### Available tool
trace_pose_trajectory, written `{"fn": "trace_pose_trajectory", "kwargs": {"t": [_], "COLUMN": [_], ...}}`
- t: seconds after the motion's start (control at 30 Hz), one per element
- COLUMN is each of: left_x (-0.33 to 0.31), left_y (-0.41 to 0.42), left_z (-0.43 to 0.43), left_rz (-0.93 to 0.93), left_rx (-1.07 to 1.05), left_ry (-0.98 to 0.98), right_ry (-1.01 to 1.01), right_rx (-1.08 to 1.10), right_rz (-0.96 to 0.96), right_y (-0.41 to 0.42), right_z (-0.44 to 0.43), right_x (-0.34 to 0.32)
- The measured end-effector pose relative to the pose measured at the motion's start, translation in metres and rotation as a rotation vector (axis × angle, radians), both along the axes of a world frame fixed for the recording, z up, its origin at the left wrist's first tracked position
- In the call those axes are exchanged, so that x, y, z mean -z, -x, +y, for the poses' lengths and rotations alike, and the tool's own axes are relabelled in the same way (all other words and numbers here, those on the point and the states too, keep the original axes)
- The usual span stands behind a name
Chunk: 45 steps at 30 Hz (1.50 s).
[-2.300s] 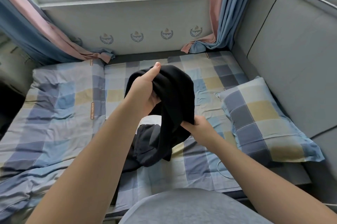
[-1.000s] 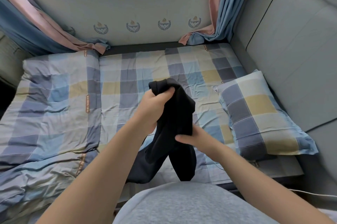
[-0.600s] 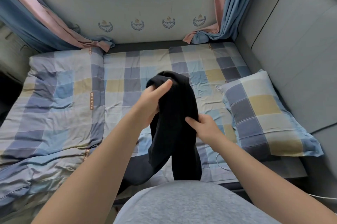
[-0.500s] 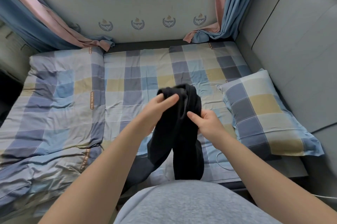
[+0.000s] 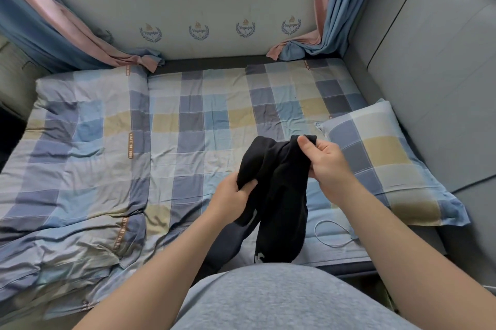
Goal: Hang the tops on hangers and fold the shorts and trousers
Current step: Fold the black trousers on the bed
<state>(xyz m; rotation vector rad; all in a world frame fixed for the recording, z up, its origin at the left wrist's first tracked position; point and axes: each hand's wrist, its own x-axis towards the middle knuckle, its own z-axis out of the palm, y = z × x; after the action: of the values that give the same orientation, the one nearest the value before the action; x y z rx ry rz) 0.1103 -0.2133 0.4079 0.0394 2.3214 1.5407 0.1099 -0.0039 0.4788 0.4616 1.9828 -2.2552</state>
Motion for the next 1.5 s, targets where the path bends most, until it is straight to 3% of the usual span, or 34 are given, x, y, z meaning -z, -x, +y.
{"fn": "trace_pose_trajectory", "kwargs": {"t": [0.13, 0.33, 0.53, 0.7, 0.87, 0.97, 1.13, 1.33, 1.5], "left_x": [-0.019, -0.058, -0.093, -0.108, -0.109, -0.104, -0.081, -0.057, -0.046], "left_y": [0.014, 0.041, 0.053, 0.054, 0.055, 0.055, 0.034, 0.003, -0.002], "left_z": [-0.002, -0.011, -0.008, 0.006, 0.009, -0.003, -0.008, -0.003, 0.010], "left_rz": [-0.081, -0.151, -0.216, -0.293, -0.333, -0.332, -0.286, -0.243, -0.088], "left_rx": [-0.156, -0.344, -0.536, -0.604, -0.652, -0.535, -0.171, 0.276, 0.310], "left_ry": [-0.224, -0.325, -0.496, -0.657, -0.744, -0.770, -0.388, -0.250, -0.167], "right_ry": [-0.048, -0.234, -0.193, -0.222, -0.348, -0.328, -0.161, -0.028, 0.084], "right_rx": [0.061, 0.184, -0.167, -0.449, -0.209, -0.227, -0.015, 0.147, 0.143], "right_rz": [-0.019, 0.014, 0.076, -0.021, 0.076, 0.106, 0.049, -0.065, -0.079], "right_y": [0.008, 0.010, -0.010, -0.030, -0.019, -0.009, 0.004, 0.009, 0.004], "right_z": [0.014, 0.019, -0.006, -0.054, -0.054, -0.040, -0.032, -0.026, -0.029], "right_x": [-0.008, -0.004, -0.012, 0.009, 0.020, 0.008, -0.007, -0.017, -0.028]}}
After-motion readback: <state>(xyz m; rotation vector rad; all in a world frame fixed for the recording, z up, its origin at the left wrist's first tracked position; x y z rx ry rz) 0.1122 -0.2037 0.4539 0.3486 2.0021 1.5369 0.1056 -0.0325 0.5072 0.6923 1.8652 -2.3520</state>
